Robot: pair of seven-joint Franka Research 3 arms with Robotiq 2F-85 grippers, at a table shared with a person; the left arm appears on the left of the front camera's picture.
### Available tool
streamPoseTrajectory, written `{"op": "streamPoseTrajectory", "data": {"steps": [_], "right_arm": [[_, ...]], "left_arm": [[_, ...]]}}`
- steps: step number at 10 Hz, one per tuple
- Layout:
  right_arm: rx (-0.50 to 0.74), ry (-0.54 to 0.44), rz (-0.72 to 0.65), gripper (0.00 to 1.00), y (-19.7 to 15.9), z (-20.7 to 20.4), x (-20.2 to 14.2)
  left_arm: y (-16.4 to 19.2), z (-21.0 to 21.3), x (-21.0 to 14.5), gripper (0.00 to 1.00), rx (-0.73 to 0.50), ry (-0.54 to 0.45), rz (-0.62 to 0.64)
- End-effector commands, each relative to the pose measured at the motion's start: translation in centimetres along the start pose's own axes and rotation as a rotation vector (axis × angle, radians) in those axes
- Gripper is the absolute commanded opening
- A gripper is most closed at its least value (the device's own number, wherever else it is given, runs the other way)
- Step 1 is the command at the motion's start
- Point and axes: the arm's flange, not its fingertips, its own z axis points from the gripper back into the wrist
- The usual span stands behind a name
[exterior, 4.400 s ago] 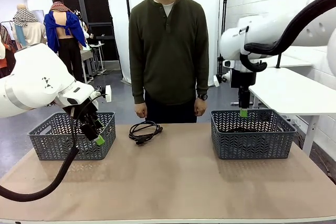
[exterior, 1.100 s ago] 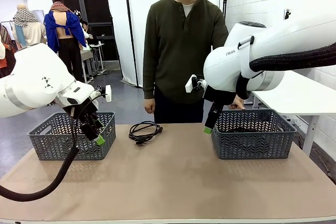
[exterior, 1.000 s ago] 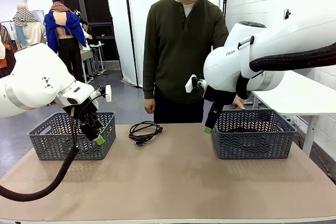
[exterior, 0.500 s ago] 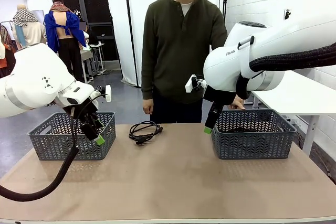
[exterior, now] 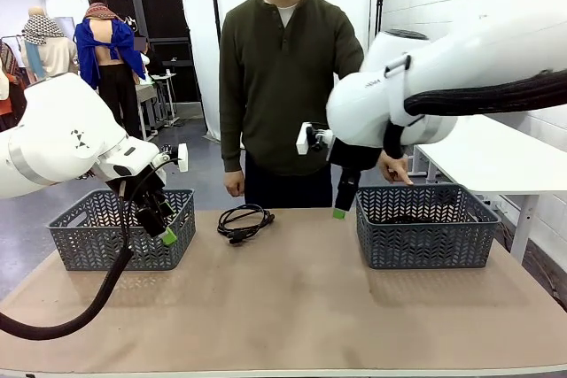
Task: Organize the cables according to human instructions.
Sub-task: Pick up a bundle of cables and place it in the basket indicated by the human.
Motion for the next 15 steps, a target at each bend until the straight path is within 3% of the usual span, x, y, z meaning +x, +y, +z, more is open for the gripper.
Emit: {"op": "streamPoseTrajectory", "data": {"steps": [1, 5, 9, 15], "right_arm": [[0.045, 0.025, 0.213, 1.00, -2.8, -1.4, 2.6], [0.061, 0.048, 0.585, 1.00, -5.1, -6.0, 9.0], [0.001, 0.098, 0.611, 1.00, -6.6, -9.1, 12.4], [0.032, 0.086, 0.619, 1.00, -6.0, -8.6, 12.0]], "left_arm": [[0.0, 0.3, 0.1, 1.00, -0.008, 0.008, 0.000], [0.0, 0.3, 0.1, 1.00, -0.008, 0.008, 0.000], [0.0, 0.3, 0.1, 1.00, -0.008, 0.008, 0.000], [0.0, 0.3, 0.1, 1.00, -0.008, 0.008, 0.000]]}}
